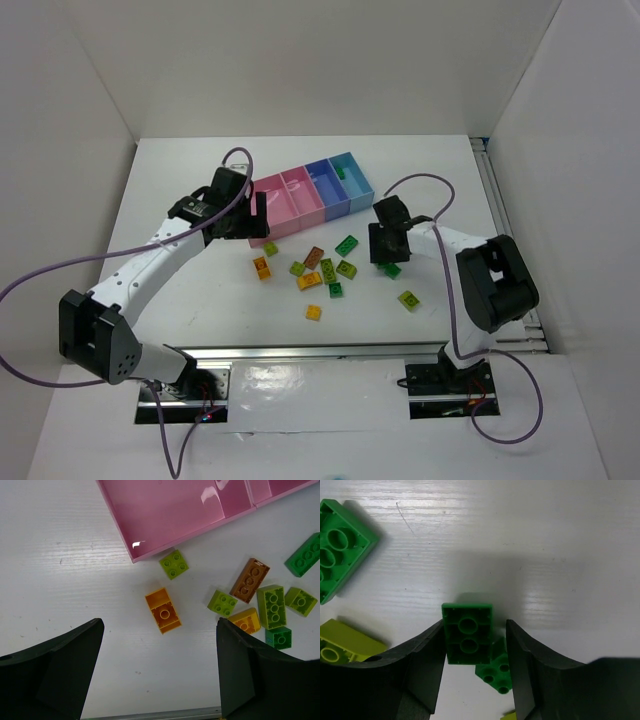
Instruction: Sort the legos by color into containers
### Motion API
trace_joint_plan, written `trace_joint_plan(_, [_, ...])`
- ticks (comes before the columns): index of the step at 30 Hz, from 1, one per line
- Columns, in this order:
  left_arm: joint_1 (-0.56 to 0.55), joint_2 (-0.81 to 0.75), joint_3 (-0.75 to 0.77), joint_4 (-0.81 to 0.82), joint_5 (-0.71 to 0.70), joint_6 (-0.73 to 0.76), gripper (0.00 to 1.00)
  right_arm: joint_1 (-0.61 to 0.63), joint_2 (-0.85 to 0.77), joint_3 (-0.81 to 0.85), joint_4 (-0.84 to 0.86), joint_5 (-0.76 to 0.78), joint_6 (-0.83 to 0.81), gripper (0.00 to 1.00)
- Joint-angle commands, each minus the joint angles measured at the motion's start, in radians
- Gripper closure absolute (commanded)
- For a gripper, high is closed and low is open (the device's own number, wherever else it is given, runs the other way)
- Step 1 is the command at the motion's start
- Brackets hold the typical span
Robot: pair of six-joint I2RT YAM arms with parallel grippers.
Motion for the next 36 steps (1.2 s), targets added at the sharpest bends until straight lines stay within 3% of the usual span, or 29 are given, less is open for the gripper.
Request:
trace_joint_plan(1, [-0.004,0.007,0.02,0.016,-0.007,-0.014,0.07,0.015,0.024,0.061,0.05,0.017,-0.021,0.44])
trace_joint_plan(6, [-0.004,0.008,0.029,0.016,-0.007,-0.014,0.07,0.015,0.012,0.096,0.059,0.04,-0.021,0.68])
trace_joint_plan(14, [-0.004,-0.005,0.029,0.016,-0.027,-0.018,0.07,0.015,-0.009,0.236,0.102,0.129,0.051,0.68])
trace_joint_plan(20, [-0.004,0.004,0.029,0.005,-0.015,-0.058,0.07,0.015,0.197,0.537,0.102,0.169,0.033,0.68])
trace_joint_plan(24, [-0.004,0.004,0.049,-0.027,-0.039,-0.049,0.07,0.015,0.358,0.747,0.075,0.169,0.023,0.65])
trace_joint_plan(26, [-0.004,-0.006,0.049,-0.041,-0.039,-0.058,0.07,0.015,0.468,0.84,0.049,0.178,0.034,0.5])
trace_joint_plan(30, [-0.004,-0.035,0.027,-0.041,-0.039,-0.068,0.06,0.015,0.549,1.02,-0.019,0.16,0.052,0.31])
trace_joint_plan(36, [-0.013,-0.035,0.027,-0.05,-0.007,-0.035,0.07,0.015,0.298,0.764,0.028,0.233,0.071,0.33])
